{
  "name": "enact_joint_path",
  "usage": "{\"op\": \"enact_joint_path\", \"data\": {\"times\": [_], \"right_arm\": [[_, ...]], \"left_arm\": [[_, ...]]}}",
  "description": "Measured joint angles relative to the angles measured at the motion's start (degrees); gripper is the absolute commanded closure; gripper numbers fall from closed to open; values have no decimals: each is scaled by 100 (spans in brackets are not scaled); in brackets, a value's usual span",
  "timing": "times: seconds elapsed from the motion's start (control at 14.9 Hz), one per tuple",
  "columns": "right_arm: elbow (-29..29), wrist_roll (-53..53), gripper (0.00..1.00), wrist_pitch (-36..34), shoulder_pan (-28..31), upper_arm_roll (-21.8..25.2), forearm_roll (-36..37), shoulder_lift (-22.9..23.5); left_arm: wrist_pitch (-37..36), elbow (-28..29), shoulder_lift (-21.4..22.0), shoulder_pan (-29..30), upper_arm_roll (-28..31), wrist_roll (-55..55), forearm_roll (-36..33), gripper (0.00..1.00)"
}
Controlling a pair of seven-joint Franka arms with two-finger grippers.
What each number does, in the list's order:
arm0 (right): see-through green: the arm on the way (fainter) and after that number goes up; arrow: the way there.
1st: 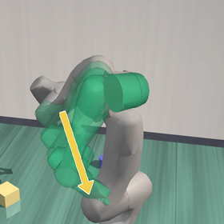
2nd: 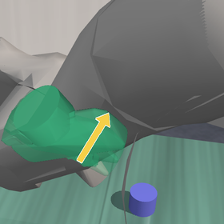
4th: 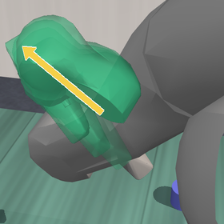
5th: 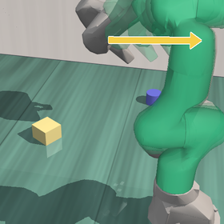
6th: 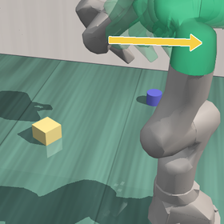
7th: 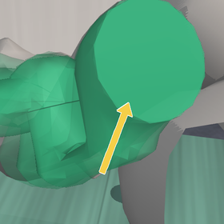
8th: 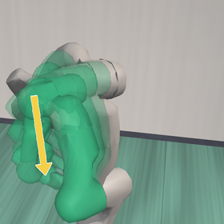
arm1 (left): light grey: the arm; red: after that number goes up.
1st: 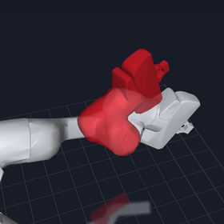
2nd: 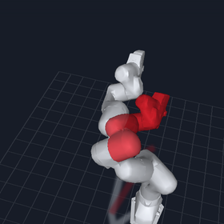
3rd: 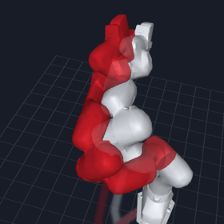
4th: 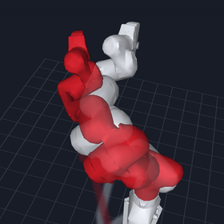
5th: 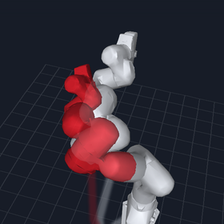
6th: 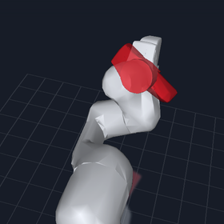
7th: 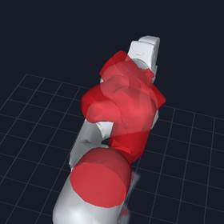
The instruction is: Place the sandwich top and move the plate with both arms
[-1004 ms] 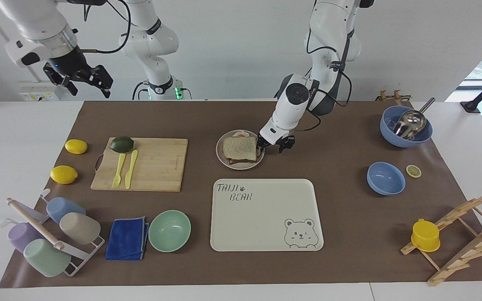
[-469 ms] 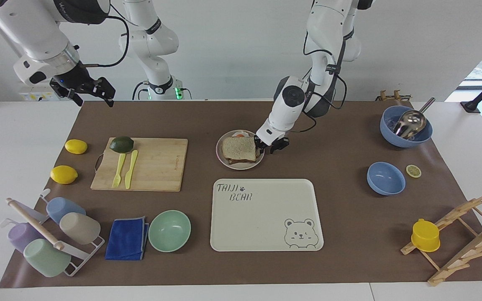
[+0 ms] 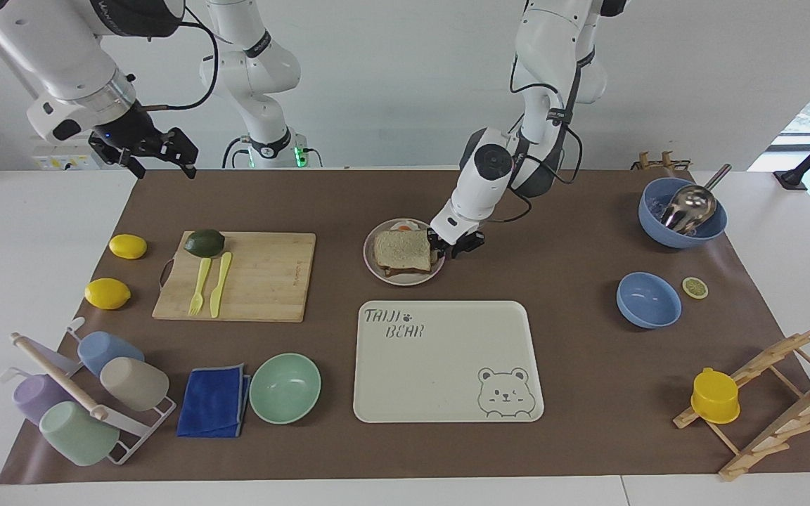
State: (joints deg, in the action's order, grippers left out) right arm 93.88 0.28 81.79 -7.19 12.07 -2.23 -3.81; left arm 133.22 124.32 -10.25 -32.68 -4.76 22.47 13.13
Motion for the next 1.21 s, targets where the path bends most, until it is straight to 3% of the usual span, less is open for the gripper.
{"op": "enact_joint_path", "data": {"times": [0.6,1.0,1.21], "right_arm": [[1,0,0,-13,0,-18,1,-21],[1,0,0,-17,0,-18,1,-21],[1,0,0,-18,0,-19,1,-22]], "left_arm": [[-164,-45,115,110,46,-112,414,100],[-1451,-1081,262,935,114,-395,654,100],[-1524,-1488,137,1207,127,-398,657,100]]}}
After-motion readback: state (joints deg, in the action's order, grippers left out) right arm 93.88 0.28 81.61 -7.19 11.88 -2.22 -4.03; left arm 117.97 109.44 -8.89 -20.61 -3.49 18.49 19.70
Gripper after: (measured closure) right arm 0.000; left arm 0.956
